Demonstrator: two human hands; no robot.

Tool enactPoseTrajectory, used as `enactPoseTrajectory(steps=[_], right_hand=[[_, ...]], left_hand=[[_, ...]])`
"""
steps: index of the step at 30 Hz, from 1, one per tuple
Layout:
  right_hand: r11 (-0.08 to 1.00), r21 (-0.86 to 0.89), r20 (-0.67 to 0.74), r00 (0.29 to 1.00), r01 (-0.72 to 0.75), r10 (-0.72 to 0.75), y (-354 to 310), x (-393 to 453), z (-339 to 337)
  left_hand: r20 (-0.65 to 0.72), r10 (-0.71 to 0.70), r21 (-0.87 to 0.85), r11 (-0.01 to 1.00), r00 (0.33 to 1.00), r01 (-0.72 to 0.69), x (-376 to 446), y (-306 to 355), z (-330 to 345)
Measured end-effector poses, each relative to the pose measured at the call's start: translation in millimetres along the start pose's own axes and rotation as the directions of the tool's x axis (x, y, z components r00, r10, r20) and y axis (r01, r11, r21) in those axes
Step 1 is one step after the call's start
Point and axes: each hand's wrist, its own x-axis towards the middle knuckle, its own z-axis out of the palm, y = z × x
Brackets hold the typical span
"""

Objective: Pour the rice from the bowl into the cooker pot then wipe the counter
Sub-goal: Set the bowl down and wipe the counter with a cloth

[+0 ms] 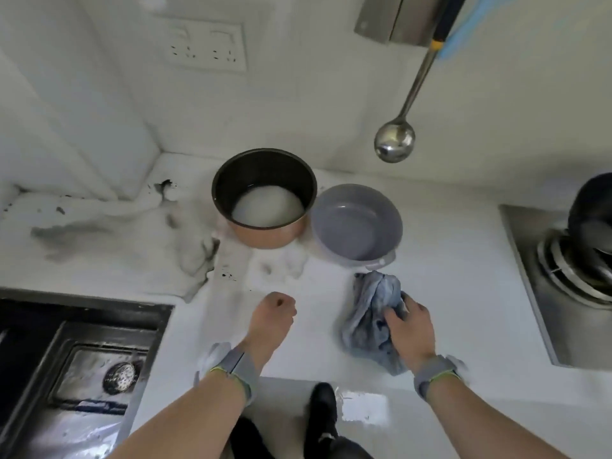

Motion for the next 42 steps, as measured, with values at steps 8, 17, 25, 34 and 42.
enactPoseTrajectory(steps=[8, 17, 25, 34, 42], right_hand=[[0.993, -0.089, -0.243, 0.965, 0.077, -0.096, -34.5, -27.3, 46.2], [0.941, -0.337, -0.215, 0.976, -0.037, -0.039, -29.2, 12.0, 78.9], [0.922, -0.337, -0.292, 0.91, 0.19, -0.294, -14.8, 129.2, 2.1], [0.888, -0.383, -0.252, 0.895, 0.256, -0.367, -50.2, 260.7, -22.5], [0.689, -0.537, -0.004, 0.816, 0.486, -0.579, -90.5, 204.4, 51.7]], left_hand=[[-0.08, -0.125, -0.224, 0.969, 0.989, 0.105, 76.6, 86.7, 78.8], [-0.188, -0.184, -0.362, 0.926, 0.965, 0.106, 125.1, 100.5, 122.0], [-0.192, -0.141, -0.493, 0.87, 0.971, 0.029, 141.6, 164.0, 123.4], [-0.117, -0.148, -0.536, 0.842, 0.982, 0.064, 152.7, 215.6, 112.9], [-0.117, -0.109, -0.48, 0.876, 0.987, 0.04, 151.2, 218.9, 115.8]])
